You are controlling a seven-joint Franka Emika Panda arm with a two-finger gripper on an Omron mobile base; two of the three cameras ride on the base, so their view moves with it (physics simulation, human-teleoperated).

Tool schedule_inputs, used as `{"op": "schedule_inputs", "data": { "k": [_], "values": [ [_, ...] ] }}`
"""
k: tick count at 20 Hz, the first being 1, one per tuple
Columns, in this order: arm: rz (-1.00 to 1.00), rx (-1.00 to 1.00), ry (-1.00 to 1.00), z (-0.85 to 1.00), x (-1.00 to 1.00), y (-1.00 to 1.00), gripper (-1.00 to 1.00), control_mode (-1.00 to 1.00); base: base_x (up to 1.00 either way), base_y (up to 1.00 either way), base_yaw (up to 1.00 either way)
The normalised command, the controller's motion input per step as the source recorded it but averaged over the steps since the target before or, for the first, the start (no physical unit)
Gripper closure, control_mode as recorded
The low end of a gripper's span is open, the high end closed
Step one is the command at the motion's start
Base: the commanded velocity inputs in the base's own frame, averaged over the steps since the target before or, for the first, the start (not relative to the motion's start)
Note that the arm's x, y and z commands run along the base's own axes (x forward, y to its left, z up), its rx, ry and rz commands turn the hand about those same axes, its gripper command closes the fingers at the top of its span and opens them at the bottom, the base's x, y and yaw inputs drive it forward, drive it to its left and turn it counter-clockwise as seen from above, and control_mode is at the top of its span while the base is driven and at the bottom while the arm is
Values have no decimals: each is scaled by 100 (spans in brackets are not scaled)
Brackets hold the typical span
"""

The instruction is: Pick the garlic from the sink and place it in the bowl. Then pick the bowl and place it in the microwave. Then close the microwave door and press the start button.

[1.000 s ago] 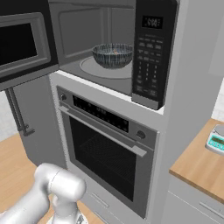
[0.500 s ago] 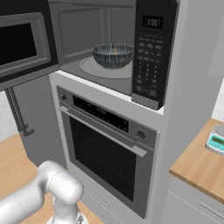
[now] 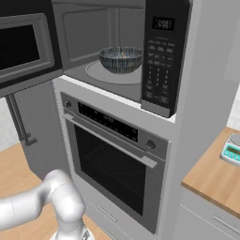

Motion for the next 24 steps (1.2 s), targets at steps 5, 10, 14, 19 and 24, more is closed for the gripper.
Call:
{"op": "schedule_inputs", "data": {
  "k": [5, 10, 14, 19, 24],
  "values": [
    [0, 11, 0, 10, 17, -63, -100, -100, 0, 0, 0],
    [0, 20, -7, 30, -26, -100, -100, -100, 0, 0, 0],
    [0, 21, -14, 26, -51, -100, -100, -100, 0, 0, 0],
    [0, 19, -4, 6, -49, -100, -100, -100, 0, 0, 0],
    [0, 15, 0, 2, -15, -100, -100, -100, 0, 0, 0]
  ]
}}
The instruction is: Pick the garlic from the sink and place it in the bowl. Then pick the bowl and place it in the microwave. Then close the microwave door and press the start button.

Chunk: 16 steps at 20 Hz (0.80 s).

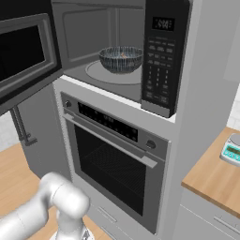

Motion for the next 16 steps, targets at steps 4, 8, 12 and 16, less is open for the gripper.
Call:
{"op": "schedule_inputs", "data": {
  "k": [4, 8, 12, 16],
  "values": [
    [0, 15, 3, 0, 0, -100, -100, -100, 0, 0, 0],
    [0, 8, 5, 0, 12, -100, -100, -100, 0, 0, 0],
    [0, 0, 0, 0, 24, -100, -100, -100, 0, 0, 0],
    [0, 0, 0, 0, 56, -100, -100, -100, 0, 0, 0]
  ]
}}
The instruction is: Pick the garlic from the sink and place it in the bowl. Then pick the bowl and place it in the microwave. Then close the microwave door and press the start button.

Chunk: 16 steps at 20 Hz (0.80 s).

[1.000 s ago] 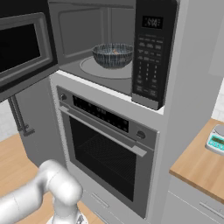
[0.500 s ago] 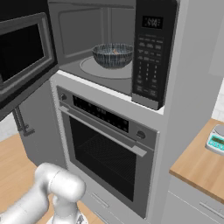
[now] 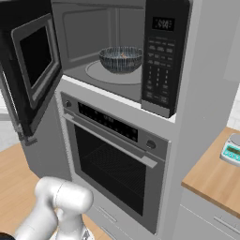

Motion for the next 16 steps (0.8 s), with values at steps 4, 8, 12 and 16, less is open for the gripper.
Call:
{"op": "schedule_inputs", "data": {
  "k": [4, 8, 12, 16],
  "values": [
    [0, 0, 0, 0, 63, -100, -100, -100, 0, 0, 0],
    [-4, 0, 0, 0, 74, -100, -100, -100, 0, 0, 0],
    [-4, 1, 0, 0, 86, -100, -100, -100, 0, 0, 0],
    [0, 4, 0, 2, 90, -87, -100, -100, 0, 0, 0]
  ]
}}
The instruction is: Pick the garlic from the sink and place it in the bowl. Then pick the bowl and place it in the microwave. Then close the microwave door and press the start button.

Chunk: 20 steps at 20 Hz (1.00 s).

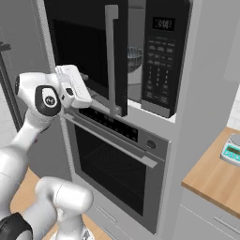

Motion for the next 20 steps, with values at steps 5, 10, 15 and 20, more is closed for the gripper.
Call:
{"op": "schedule_inputs", "data": {
  "k": [5, 10, 15, 20],
  "values": [
    [0, 7, 0, 26, 67, -63, -100, -100, 0, 0, 0],
    [0, 5, 0, 10, 71, -57, -100, -100, 0, 0, 0],
    [0, 0, -11, 6, -26, -13, -100, -100, 0, 0, 0],
    [0, -1, -1, 49, -99, 1, -100, -100, 0, 0, 0]
  ]
}}
